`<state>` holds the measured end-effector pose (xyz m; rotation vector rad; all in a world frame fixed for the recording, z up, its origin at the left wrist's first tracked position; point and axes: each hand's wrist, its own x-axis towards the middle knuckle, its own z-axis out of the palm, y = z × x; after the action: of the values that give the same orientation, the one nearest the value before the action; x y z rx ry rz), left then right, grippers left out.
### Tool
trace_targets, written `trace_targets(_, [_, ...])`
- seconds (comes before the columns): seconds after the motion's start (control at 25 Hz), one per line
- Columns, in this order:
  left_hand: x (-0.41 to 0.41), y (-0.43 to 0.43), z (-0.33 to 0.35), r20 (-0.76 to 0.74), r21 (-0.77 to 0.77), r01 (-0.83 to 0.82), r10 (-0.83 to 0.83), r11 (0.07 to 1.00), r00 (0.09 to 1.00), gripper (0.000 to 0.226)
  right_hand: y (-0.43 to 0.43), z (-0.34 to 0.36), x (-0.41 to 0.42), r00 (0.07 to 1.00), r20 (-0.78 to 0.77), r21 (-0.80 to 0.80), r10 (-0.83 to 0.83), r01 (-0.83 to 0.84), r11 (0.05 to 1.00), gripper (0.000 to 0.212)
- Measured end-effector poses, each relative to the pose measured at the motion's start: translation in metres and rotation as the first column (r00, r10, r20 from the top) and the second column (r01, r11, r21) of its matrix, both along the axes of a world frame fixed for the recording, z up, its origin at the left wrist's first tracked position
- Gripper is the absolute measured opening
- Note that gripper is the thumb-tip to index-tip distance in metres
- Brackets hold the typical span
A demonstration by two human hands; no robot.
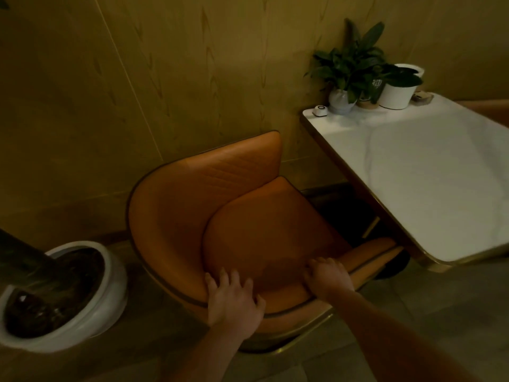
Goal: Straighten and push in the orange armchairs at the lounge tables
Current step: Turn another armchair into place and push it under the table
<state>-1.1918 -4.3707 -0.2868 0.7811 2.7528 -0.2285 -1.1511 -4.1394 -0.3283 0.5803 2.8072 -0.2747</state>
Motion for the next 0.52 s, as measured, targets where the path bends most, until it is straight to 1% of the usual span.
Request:
trace_targets(0.08, [-0.009,-0.006,0.011,0.092,0.044,0.02,-0.024,0.999,0.995,0.061,-0.02,0.018,-0.001,0.996,-0.044,-0.051,-0.078,0.076,0.996,0.035])
trace_targets(0.16, [-0.024,-0.019,0.027,0.109,0.129,0.02,-0.034,0.991,0.993,0.06,-0.046,0.04,-0.003,0.987,-0.094,-0.095,-0.13,0.121,0.988,0.035])
trace_targets(0.28, [-0.061,-0.056,0.061,0.023,0.194,0.063,-0.069,0.979,0.997,0.061,-0.09,0.078,-0.009,0.957,-0.184,-0.149,-0.225,0.199,0.969,0.034])
trace_targets(0.4, [-0.095,-0.091,0.089,-0.051,0.178,0.115,-0.108,0.977,0.993,0.062,-0.125,0.108,-0.021,0.926,-0.222,-0.166,-0.305,0.272,0.948,0.035])
trace_targets(0.52, [-0.114,-0.111,0.11,-0.087,0.166,0.161,-0.148,0.973,0.985,0.061,-0.151,0.126,-0.028,0.91,-0.245,-0.146,-0.334,0.306,0.941,0.032])
